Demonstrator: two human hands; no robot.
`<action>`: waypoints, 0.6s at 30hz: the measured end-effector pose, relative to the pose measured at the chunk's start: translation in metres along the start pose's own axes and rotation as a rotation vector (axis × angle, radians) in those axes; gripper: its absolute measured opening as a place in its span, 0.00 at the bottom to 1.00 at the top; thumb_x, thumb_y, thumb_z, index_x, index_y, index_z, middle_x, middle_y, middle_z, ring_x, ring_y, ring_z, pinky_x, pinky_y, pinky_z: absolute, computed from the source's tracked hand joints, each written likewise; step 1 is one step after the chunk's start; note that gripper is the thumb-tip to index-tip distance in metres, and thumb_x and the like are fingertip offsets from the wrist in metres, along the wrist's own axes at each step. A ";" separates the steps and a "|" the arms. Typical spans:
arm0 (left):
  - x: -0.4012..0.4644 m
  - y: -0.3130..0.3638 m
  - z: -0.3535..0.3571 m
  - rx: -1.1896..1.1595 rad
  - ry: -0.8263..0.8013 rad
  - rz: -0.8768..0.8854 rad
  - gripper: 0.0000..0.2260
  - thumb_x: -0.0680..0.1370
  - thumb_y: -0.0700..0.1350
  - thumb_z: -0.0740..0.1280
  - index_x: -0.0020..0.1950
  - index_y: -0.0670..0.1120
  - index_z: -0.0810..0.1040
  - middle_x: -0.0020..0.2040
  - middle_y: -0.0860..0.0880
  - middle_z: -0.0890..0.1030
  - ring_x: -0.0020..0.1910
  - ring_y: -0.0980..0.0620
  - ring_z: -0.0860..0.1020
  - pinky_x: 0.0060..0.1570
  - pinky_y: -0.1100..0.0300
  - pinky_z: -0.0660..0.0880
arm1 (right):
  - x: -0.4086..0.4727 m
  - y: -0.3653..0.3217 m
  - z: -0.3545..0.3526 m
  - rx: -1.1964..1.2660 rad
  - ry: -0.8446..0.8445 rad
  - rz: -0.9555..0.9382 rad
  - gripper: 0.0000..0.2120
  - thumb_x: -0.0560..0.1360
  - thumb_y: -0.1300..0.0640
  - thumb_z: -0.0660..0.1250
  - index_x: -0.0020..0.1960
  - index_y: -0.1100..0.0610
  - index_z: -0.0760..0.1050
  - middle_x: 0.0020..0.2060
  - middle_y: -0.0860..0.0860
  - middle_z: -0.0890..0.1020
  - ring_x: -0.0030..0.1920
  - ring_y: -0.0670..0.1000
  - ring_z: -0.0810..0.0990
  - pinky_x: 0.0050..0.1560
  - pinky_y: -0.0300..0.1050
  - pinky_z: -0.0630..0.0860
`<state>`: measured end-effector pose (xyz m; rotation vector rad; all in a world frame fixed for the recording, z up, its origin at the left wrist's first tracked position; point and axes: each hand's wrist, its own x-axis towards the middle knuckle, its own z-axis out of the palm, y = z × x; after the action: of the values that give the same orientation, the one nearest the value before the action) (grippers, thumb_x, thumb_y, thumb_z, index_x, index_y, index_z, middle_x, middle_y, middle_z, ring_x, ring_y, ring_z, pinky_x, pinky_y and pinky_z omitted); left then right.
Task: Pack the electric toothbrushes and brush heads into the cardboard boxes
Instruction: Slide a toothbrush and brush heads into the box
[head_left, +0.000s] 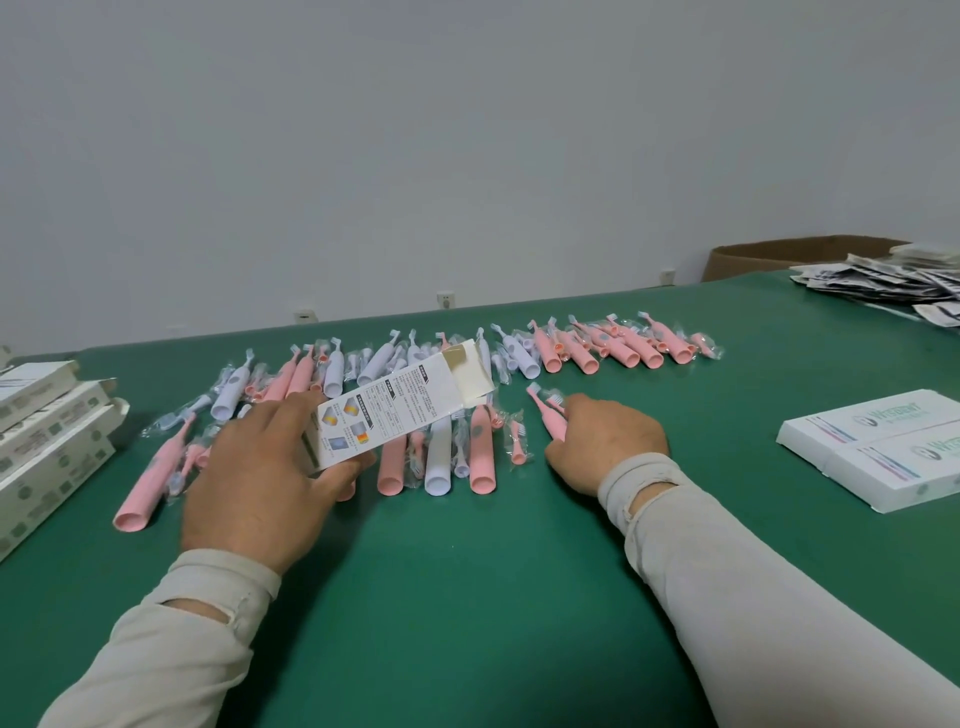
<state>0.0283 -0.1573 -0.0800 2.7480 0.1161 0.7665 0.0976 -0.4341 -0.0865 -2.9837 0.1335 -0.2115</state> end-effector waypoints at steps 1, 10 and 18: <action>0.000 0.000 0.000 0.004 0.000 -0.001 0.27 0.71 0.61 0.72 0.67 0.52 0.74 0.60 0.50 0.78 0.58 0.44 0.73 0.54 0.46 0.74 | -0.001 0.002 -0.001 0.000 -0.002 0.014 0.09 0.76 0.48 0.62 0.51 0.50 0.66 0.36 0.47 0.73 0.33 0.49 0.70 0.29 0.42 0.62; -0.001 0.001 0.003 0.027 0.001 0.002 0.26 0.72 0.60 0.72 0.67 0.52 0.73 0.60 0.49 0.78 0.57 0.45 0.73 0.53 0.46 0.74 | -0.006 0.010 -0.014 0.085 0.045 0.075 0.16 0.75 0.45 0.62 0.59 0.52 0.68 0.38 0.48 0.75 0.36 0.52 0.74 0.30 0.42 0.62; -0.001 0.001 0.003 0.038 0.004 0.008 0.28 0.72 0.58 0.74 0.69 0.53 0.72 0.59 0.50 0.79 0.57 0.45 0.74 0.52 0.46 0.74 | -0.010 0.006 -0.016 1.100 0.256 0.014 0.13 0.74 0.50 0.66 0.58 0.49 0.74 0.37 0.43 0.78 0.33 0.43 0.77 0.29 0.36 0.69</action>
<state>0.0288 -0.1592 -0.0832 2.7841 0.1220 0.7795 0.0848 -0.4415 -0.0736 -1.8551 0.0379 -0.4751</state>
